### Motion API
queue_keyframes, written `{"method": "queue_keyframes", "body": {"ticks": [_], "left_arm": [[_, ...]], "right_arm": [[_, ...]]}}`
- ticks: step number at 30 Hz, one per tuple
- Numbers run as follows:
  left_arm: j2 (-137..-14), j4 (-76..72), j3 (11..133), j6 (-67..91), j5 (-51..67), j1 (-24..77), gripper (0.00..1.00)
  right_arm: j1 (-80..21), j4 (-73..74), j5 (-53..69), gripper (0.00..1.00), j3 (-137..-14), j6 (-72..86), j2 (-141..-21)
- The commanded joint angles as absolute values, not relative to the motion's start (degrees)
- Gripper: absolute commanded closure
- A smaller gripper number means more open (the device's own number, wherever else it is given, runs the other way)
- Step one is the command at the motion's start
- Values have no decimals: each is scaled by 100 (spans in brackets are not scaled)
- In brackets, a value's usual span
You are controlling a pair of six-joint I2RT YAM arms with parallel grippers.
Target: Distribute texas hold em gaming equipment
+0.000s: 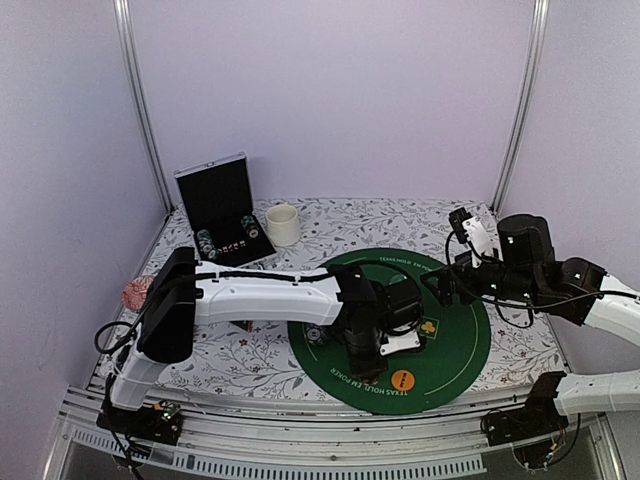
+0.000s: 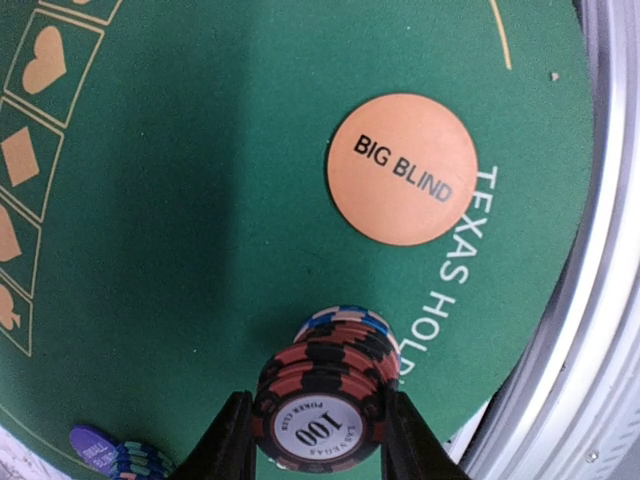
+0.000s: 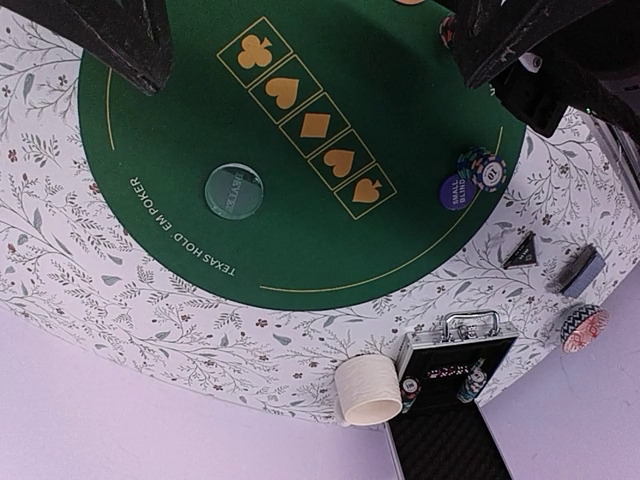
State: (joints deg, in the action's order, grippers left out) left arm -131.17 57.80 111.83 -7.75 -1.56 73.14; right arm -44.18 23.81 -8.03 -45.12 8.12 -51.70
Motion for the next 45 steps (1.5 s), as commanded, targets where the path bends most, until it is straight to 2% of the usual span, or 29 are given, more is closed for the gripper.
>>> {"method": "queue_keyframes", "body": {"ticks": [1,7,12,14,23,25,30,37,42,45], "left_arm": [[-13179,5704,11313,-833,-110,7235,74],[-13184,5687,11327,-841,-8,7225,66],[-13137,5687,11322,-856,112,7225,44],[-13095,5687,11304,-865,117,7225,39],[-12516,5576,11216,-798,531,7066,28],[-12161,5381,10892,-681,738,6865,27],[-11040,4862,9706,-276,1060,6244,25],[-9414,4031,7938,853,697,4930,25],[-8287,3815,6846,1832,277,3702,14],[-7950,4101,6483,2232,-154,3210,2]], "right_arm": [[-4386,2222,-684,1,-4418,822,-5158],[-4389,2228,-680,1,-4416,788,-5186],[-4389,2237,-663,1,-4420,783,-5210],[-4387,2239,-667,1,-4428,775,-5220],[-4386,2289,-861,1,-4682,745,-5321],[-4338,2516,-1096,1,-4905,976,-5420],[-4211,3162,-803,1,-5438,1234,-5876],[-4210,2673,-289,1,-5537,1091,-5976],[-4210,2624,-310,1,-5742,803,-6374],[-4210,2696,-247,1,-5869,598,-6677]]}}
